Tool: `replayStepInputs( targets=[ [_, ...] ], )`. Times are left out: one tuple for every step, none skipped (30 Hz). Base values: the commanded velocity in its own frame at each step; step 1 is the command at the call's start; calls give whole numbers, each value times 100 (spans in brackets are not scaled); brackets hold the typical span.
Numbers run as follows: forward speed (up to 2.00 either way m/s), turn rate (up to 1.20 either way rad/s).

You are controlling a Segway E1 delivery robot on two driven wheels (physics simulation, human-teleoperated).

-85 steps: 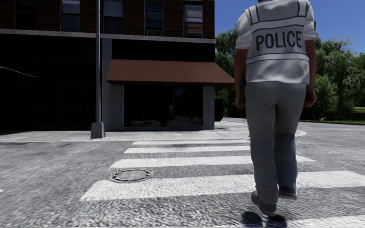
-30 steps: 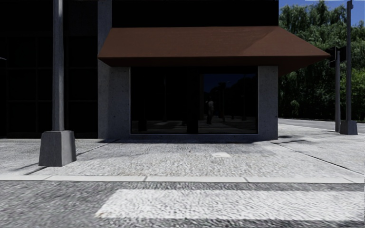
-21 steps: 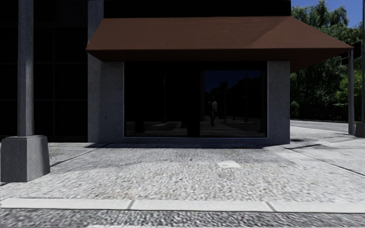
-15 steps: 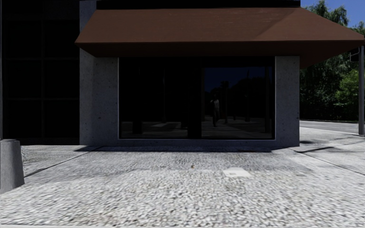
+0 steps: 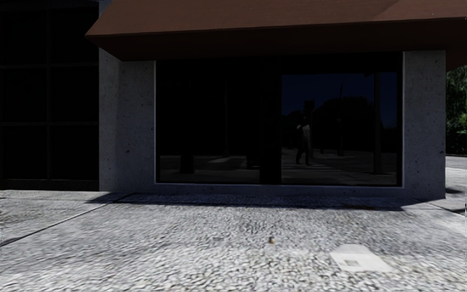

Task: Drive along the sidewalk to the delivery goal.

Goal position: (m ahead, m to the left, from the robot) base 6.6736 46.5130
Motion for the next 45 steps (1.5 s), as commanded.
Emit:
replayStepInputs(
  targets=[
    [136,55],
    [136,56],
    [136,56],
    [136,56],
    [136,56],
    [136,56],
    [136,56],
    [136,56],
    [137,56],
    [137,56],
    [137,56],
    [137,57],
    [138,60],
    [138,60],
    [140,64],
    [140,66],
    [140,69],
    [140,70],
    [140,70],
    [140,70],
    [141,72],
    [141,72],
    [141,72],
    [143,74],
    [144,75],
    [144,76],
    [145,76],
    [145,76],
    [145,77],
    [145,78],
    [146,78],
    [146,78],
    [146,79],
    [146,79],
    [146,80],
    [147,81],
    [147,85],
    [147,85],
    [147,87],
    [147,87],
    [147,87],
    [147,87],
    [148,87],
    [148,87],
    [148,87]
  ],
)
